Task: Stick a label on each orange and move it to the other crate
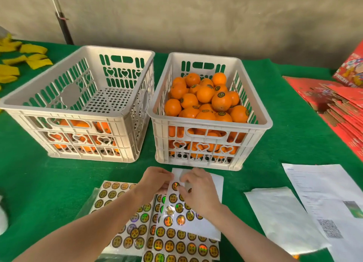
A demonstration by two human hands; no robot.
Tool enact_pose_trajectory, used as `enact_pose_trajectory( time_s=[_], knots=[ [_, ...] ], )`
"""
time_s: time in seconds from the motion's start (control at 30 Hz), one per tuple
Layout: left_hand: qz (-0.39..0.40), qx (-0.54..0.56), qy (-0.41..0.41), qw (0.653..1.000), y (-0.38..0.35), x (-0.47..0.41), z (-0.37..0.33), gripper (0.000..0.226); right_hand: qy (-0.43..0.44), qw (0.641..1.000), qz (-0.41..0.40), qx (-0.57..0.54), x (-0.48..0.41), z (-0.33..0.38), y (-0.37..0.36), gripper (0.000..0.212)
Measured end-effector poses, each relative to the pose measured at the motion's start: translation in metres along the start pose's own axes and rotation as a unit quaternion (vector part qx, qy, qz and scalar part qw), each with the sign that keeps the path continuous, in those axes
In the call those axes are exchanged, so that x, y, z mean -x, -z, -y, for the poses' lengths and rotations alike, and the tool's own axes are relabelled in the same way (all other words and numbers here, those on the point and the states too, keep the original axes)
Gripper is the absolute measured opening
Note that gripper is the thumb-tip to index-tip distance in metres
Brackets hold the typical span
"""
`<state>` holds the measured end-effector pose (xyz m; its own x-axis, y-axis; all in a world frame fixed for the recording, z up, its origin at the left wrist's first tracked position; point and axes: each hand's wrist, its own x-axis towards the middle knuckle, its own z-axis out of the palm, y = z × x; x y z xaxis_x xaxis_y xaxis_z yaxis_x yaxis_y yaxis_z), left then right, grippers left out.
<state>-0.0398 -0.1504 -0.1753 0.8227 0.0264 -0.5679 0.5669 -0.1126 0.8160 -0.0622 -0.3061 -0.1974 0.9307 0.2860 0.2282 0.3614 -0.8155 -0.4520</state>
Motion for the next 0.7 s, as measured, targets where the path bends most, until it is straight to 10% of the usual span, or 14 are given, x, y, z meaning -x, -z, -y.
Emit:
enact_pose_trajectory(
  time_s=[0.23, 0.37, 0.53, 0.7],
  knots=[
    [-0.009, -0.068, -0.008, 0.998, -0.001, -0.005, 0.005, 0.014, 0.035, 0.999, -0.011, -0.033, 0.004, 0.016, -0.004, 0.018],
    [-0.006, -0.187, -0.054, 0.981, -0.001, -0.010, 0.009, 0.020, -0.081, 0.983, 0.003, -0.164, 0.001, 0.013, -0.002, 0.011],
    [0.022, -0.513, -0.232, 0.827, 0.019, -0.002, 0.004, 0.044, -0.097, 0.960, -0.012, -0.262, -0.014, 0.026, 0.018, 0.024],
    [-0.022, -0.408, -0.420, 0.810, 0.078, 0.030, -0.053, 0.023, 0.049, 0.959, -0.065, -0.273, -0.050, 0.063, 0.044, 0.016]
  ],
)
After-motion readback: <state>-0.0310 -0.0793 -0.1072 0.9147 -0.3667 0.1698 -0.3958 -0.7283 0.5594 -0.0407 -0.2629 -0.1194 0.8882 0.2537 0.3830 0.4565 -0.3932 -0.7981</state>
